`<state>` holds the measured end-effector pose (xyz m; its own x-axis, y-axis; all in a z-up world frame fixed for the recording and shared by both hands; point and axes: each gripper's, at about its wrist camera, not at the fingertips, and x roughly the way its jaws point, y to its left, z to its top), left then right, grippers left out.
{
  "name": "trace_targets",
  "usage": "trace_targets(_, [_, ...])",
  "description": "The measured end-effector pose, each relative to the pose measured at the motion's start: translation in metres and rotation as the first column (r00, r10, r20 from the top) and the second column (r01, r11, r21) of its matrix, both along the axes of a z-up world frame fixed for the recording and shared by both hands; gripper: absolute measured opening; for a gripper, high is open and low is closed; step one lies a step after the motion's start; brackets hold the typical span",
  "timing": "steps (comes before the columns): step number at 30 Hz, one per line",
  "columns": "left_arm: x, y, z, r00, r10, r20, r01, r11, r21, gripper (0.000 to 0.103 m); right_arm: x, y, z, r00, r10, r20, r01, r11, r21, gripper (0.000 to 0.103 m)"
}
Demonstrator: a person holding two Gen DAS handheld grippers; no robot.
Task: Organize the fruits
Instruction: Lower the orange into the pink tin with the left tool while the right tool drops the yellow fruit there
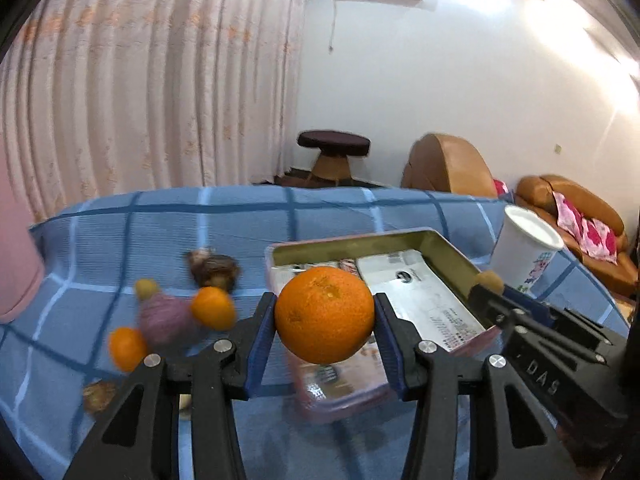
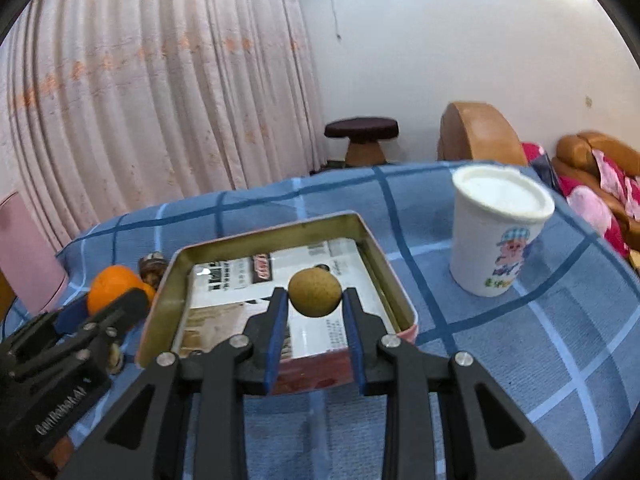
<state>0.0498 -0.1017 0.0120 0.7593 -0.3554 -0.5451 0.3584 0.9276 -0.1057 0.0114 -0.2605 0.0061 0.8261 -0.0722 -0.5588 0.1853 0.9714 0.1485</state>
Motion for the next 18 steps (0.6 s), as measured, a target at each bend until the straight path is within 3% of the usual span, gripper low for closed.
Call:
trace_targets(10, [0.016, -0.026, -0.013, 0.997, -0.035, -0.072, 0.038, 0.998, 0.047, 0.050, 0.008, -0.016, -0.014, 0.999, 0.003, -0.049, 0.002, 0.996, 0.094, 0.033])
trace_targets(13, [0.011, -0.025, -0.012, 0.999, -0.020, -0.041, 0.023, 0.997, 0.068, 0.053, 0.007, -0.015, -0.013, 0.999, 0.000, -0.042, 0.003, 0.996, 0.084, 0.034])
trace_targets(16, [0.002, -0.022, -0.007, 1.000, 0.010, 0.027, -0.013, 0.994, 0.109, 0.065, 0.001, -0.018, -0.012, 1.000, -0.023, -0.012, 0.024, 0.995, 0.095, 0.047])
trace_targets(18, [-0.002, -0.015, -0.003, 0.998, 0.034, 0.052, -0.039, 0.994, 0.099, 0.074, -0.002, -0.021, -0.010, 0.999, -0.041, 0.010, 0.040, 0.993, 0.110, 0.058])
